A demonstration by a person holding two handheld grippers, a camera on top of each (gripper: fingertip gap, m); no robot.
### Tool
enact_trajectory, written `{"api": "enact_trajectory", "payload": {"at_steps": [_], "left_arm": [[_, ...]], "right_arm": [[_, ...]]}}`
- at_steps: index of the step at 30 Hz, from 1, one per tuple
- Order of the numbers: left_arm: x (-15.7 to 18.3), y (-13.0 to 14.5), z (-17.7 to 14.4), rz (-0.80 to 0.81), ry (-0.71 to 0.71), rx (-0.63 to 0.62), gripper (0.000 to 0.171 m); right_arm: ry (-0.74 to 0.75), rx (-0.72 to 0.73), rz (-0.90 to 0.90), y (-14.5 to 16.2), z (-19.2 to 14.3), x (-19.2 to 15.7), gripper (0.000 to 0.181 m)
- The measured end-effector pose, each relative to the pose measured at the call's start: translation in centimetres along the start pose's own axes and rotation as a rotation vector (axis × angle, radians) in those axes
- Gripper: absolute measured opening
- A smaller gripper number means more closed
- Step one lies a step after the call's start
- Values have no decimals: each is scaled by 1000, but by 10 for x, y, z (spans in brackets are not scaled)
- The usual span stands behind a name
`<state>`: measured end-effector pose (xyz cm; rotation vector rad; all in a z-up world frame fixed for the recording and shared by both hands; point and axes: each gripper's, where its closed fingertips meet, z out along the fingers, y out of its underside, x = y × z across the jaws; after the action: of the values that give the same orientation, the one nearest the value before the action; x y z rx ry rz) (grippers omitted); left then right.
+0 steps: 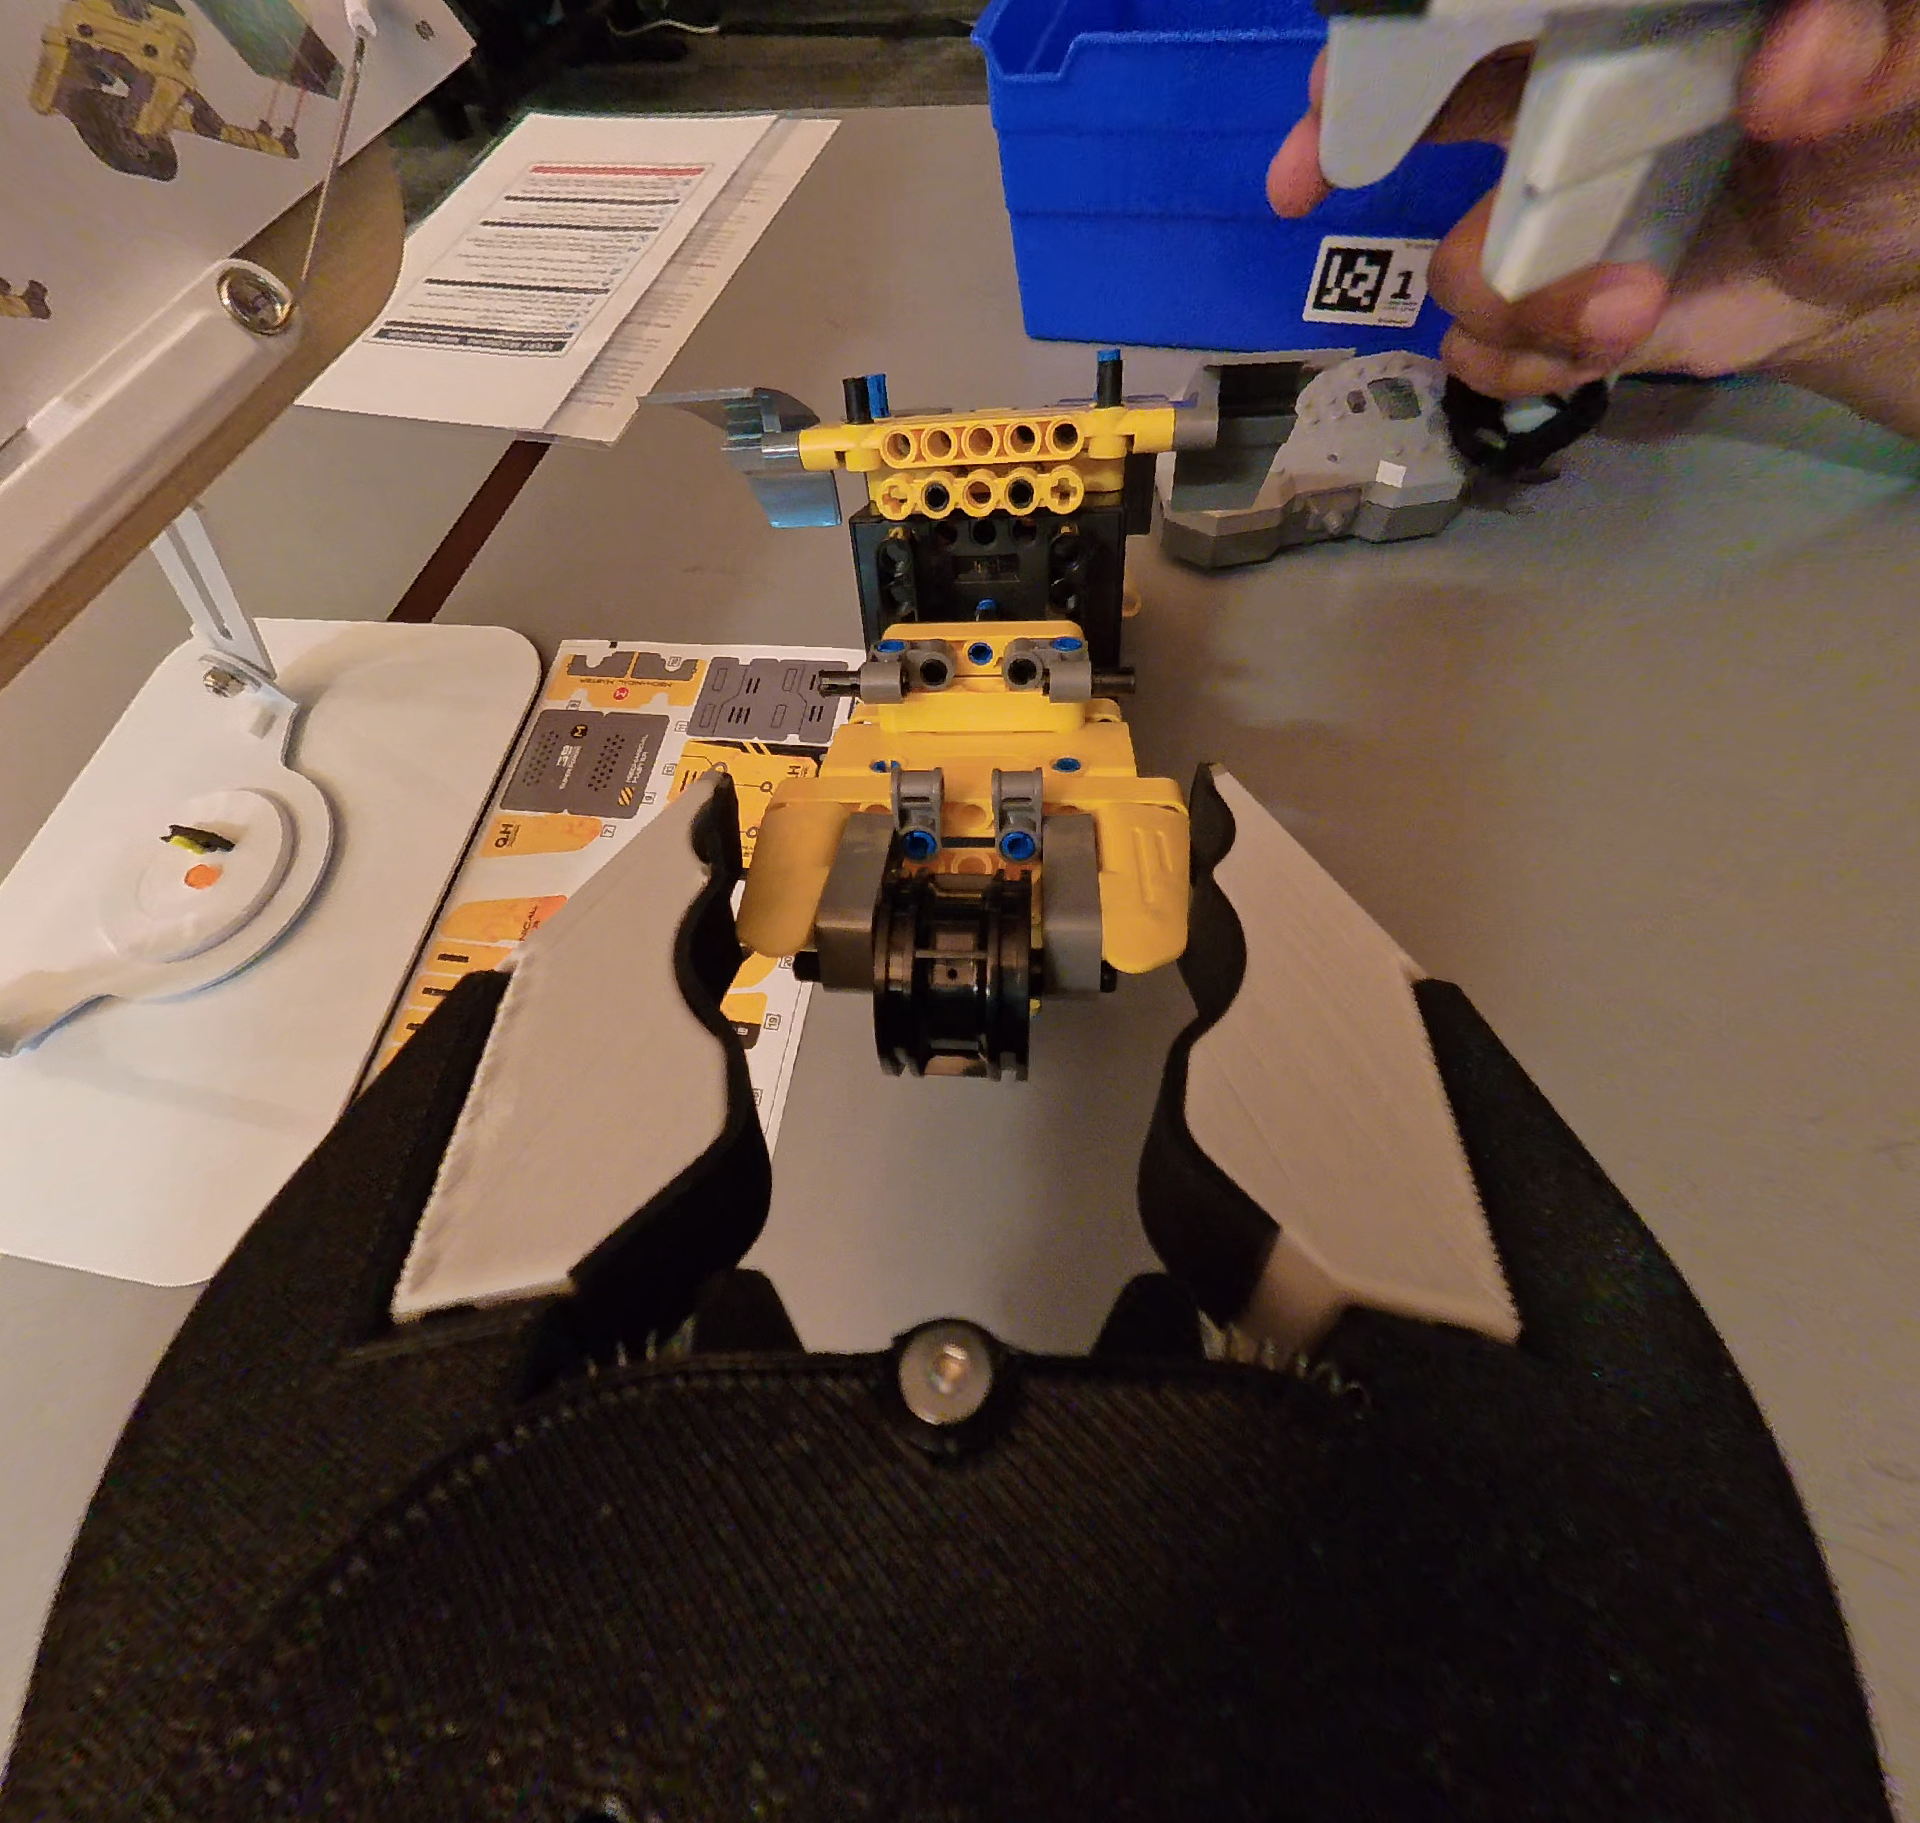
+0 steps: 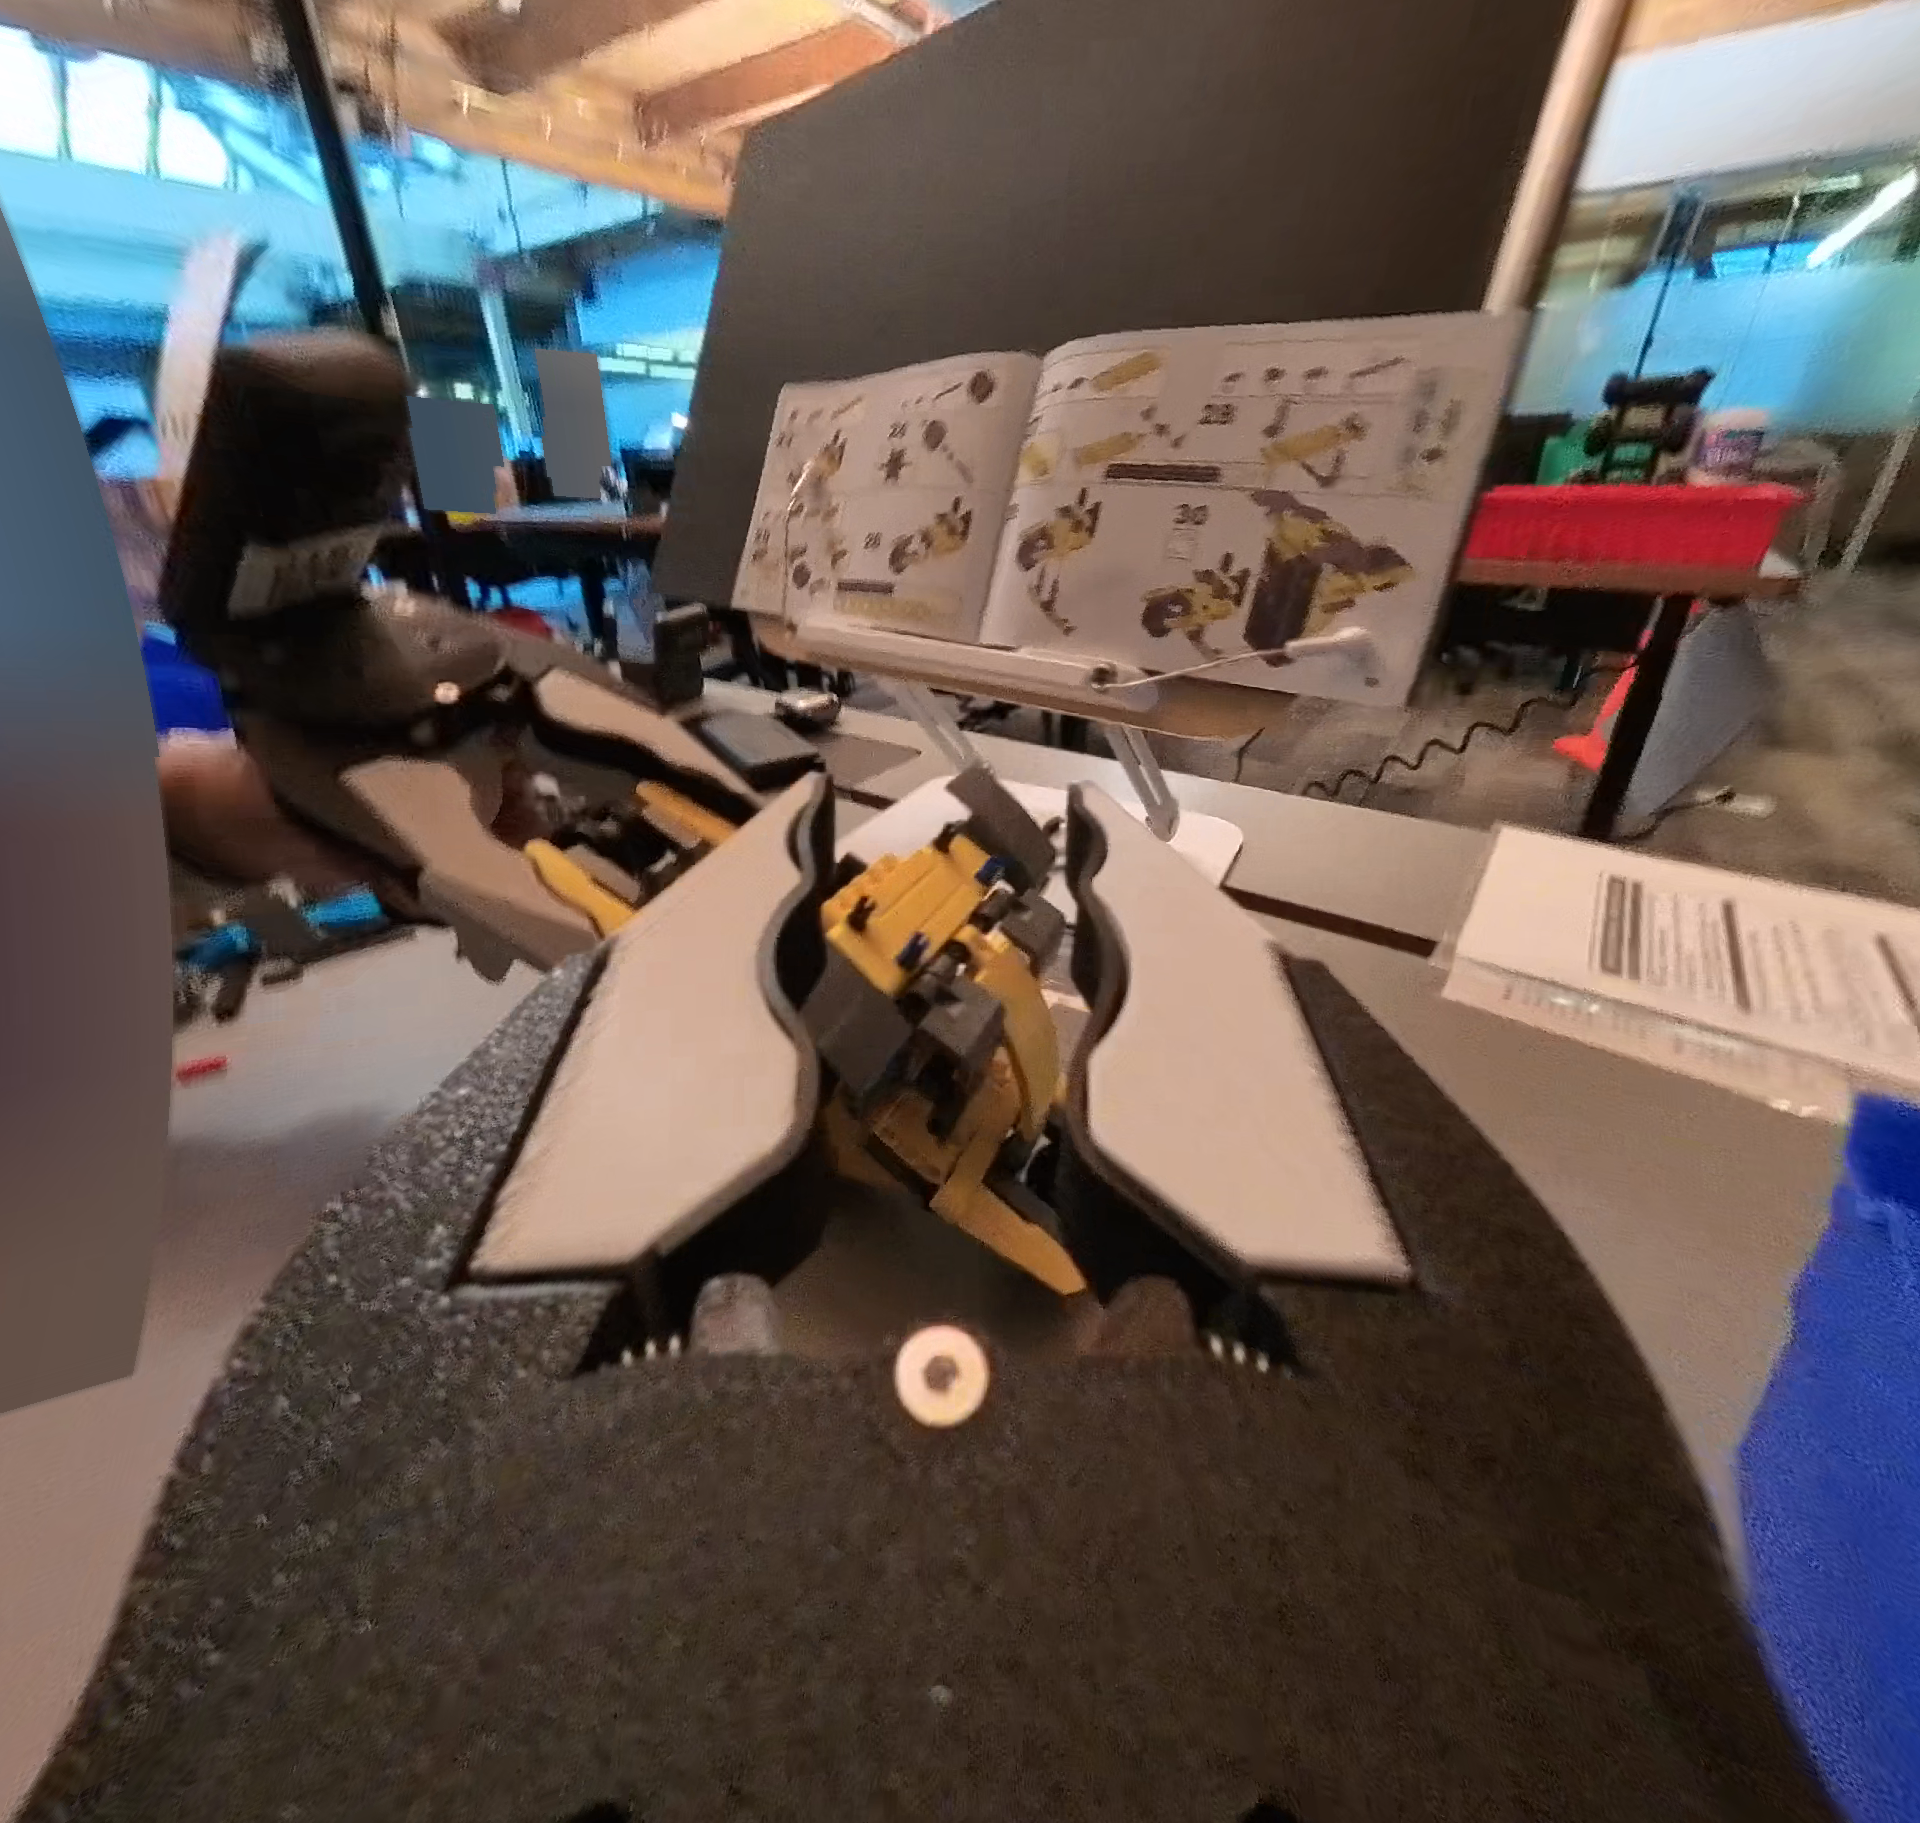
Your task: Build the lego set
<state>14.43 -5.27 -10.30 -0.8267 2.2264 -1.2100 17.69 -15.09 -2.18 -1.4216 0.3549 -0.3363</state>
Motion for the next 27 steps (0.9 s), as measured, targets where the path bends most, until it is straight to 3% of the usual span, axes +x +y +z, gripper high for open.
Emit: {"api": "enact_trajectory", "payload": {"at_steps": [6,11,13,19,27], "left_arm": [[0,0,0,7,-1,2,83],[0,-1,0,15,-8,5,83],[0,-1,0,14,-7,7,83],[0,0,0,9,2,13,83],[0,-1,2,-13,12,24,83]], "right_arm": [[26,-91,263,26,8,17,40],[-63,-254,591,53,17,9,19],[-7,-255,609,57,17,21,0],[100,-288,556,69,21,32,0],[63,-365,725,87,28,25,0]]}}
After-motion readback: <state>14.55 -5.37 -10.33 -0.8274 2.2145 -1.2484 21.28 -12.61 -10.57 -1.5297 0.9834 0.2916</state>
